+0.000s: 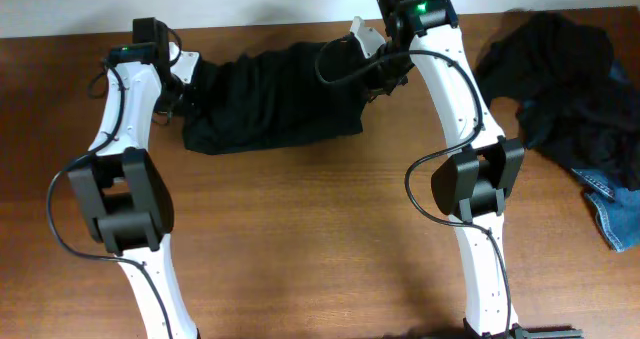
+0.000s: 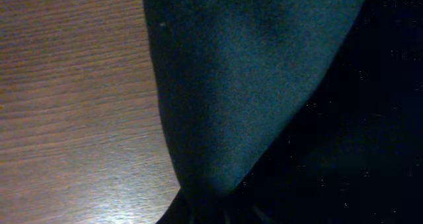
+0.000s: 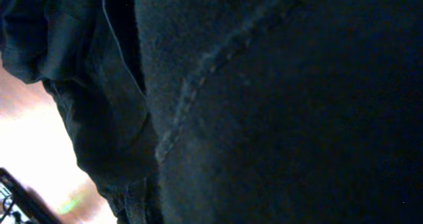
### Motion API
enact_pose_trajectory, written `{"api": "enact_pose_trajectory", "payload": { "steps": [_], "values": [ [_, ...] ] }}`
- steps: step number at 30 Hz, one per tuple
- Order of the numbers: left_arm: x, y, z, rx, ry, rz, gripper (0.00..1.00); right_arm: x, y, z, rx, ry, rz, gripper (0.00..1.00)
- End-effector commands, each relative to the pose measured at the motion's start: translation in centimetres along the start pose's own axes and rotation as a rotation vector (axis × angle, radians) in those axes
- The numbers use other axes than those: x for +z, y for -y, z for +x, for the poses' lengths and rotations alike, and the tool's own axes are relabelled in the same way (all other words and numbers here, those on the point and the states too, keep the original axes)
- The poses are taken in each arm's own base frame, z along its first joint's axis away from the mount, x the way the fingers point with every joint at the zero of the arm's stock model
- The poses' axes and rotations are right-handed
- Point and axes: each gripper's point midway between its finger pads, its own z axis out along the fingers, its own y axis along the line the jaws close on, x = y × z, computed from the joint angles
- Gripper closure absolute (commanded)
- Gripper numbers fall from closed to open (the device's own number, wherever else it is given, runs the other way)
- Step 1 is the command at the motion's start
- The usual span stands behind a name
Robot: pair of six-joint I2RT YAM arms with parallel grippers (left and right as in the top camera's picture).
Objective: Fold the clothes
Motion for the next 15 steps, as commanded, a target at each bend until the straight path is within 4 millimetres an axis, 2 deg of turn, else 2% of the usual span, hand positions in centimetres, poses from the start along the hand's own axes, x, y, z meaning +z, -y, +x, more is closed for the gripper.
{"api": "enact_pose_trajectory", "payload": {
  "steps": [1,2,3,9,12,15],
  "values": [
    [-2.8,-2.5,-0.5,0.053,0.04,-0.081,0.43,-4.4,-0.2,-0.9,-0.032,0.094,0.045,0.96],
    [-2.8,-2.4,-0.5,0.053,0.038,-0.08,0.08,-4.3,-0.2,-0.9,-0.031,0.093,0.045,0.96],
    [-2.8,-2.4,-0.4,0.053,0.036,-0.079,0.01,-4.3,-0.2,-0.9,-0.031,0.092,0.045,0.96],
    [-2.8,-2.2,0.1,0.05,0.013,-0.068,0.01,-4.3,-0.6,-1.1,-0.035,0.101,0.024,0.96],
    [-3.2,-1.9,-0.1,0.002,0.025,-0.055,0.01,-4.6,-2.5,-2.2,-0.066,0.151,-0.08,0.96],
    [-5.7,-0.8,-1.5,0.01,0.104,-0.003,0.01,-4.4,-5.1,-3.3,-0.122,0.195,-0.165,0.96]
  ]
}}
